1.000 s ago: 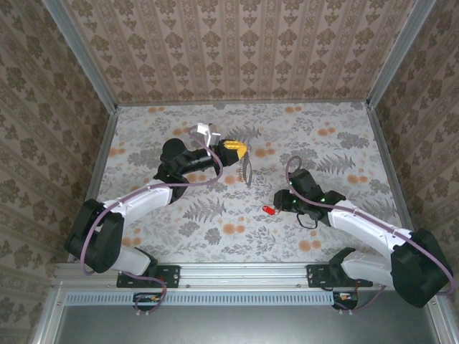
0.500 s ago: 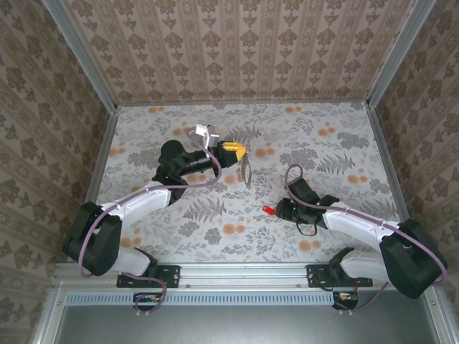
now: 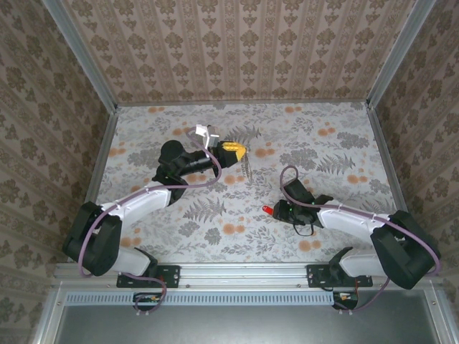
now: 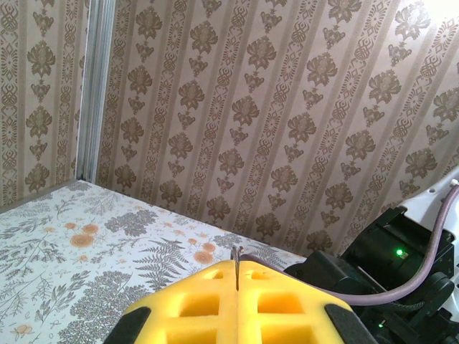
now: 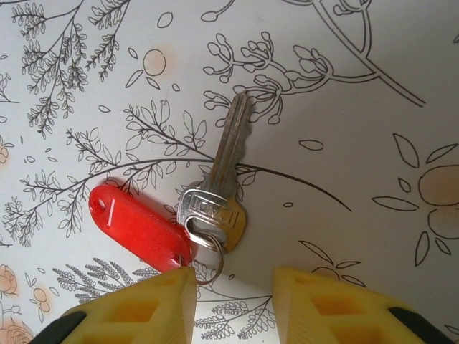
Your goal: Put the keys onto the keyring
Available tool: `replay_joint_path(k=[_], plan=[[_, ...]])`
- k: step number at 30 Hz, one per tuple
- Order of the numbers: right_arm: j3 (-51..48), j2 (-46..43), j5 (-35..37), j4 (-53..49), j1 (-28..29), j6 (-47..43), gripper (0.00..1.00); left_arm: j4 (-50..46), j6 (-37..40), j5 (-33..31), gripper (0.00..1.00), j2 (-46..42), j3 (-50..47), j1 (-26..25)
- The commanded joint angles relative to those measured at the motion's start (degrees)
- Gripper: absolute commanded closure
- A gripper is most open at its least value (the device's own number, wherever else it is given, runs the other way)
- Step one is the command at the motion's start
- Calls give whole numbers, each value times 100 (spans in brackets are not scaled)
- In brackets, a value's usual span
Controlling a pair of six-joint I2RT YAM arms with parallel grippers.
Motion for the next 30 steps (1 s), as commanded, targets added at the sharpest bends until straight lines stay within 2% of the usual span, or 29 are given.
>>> replay_joint_path(k=[1, 30], plan=[[121, 215, -275, 398, 49, 112, 66, 228, 8, 82, 100, -173, 2, 52], [573, 883, -27, 663, 16, 68, 77, 311, -42, 110, 100, -198, -75, 97]])
